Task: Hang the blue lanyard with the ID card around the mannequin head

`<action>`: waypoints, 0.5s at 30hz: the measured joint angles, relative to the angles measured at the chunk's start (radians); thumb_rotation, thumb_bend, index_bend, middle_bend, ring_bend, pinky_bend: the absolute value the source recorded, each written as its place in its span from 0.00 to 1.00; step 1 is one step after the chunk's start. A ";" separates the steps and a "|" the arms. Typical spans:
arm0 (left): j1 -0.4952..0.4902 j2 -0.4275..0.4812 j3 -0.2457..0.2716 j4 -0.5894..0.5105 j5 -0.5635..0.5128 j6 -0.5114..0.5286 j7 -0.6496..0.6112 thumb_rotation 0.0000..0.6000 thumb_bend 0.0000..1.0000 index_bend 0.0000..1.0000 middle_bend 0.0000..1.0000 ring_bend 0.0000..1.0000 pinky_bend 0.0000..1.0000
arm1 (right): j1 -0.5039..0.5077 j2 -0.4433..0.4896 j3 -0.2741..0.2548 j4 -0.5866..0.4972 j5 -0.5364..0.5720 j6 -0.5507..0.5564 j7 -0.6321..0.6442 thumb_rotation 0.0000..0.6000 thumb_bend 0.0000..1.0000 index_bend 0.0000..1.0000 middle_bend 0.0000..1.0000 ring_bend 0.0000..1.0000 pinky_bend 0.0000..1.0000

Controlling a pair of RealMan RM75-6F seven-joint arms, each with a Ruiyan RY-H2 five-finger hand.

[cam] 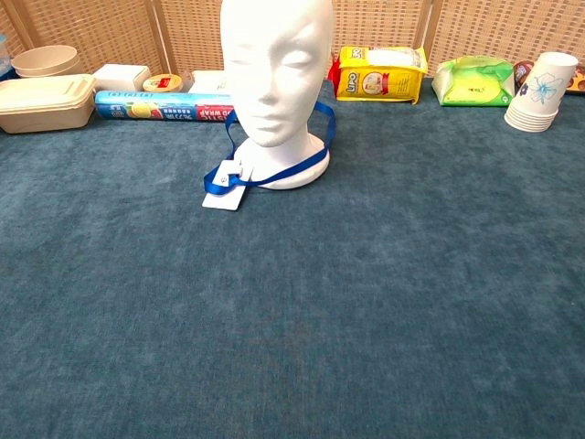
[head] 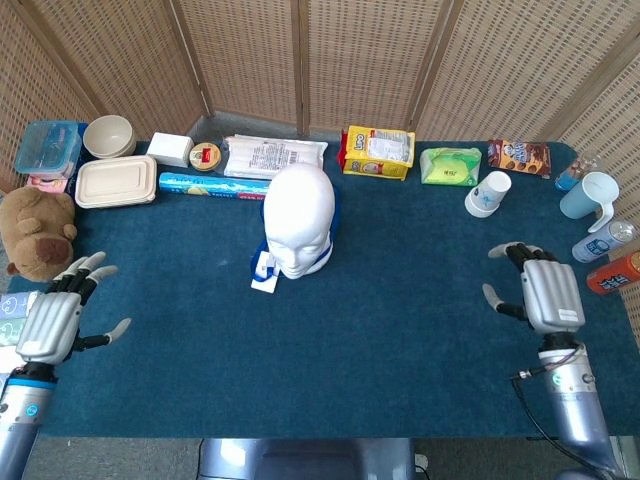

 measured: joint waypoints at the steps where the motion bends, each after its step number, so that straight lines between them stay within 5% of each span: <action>1: 0.016 0.005 0.012 -0.001 0.013 0.011 -0.004 0.76 0.24 0.21 0.12 0.04 0.14 | -0.020 0.002 -0.013 -0.003 -0.022 0.017 -0.003 0.93 0.36 0.37 0.37 0.36 0.34; 15: 0.193 0.054 0.123 -0.006 0.148 0.144 -0.026 0.76 0.24 0.26 0.14 0.07 0.14 | -0.241 0.009 -0.147 -0.015 -0.221 0.168 -0.034 0.94 0.36 0.39 0.39 0.36 0.35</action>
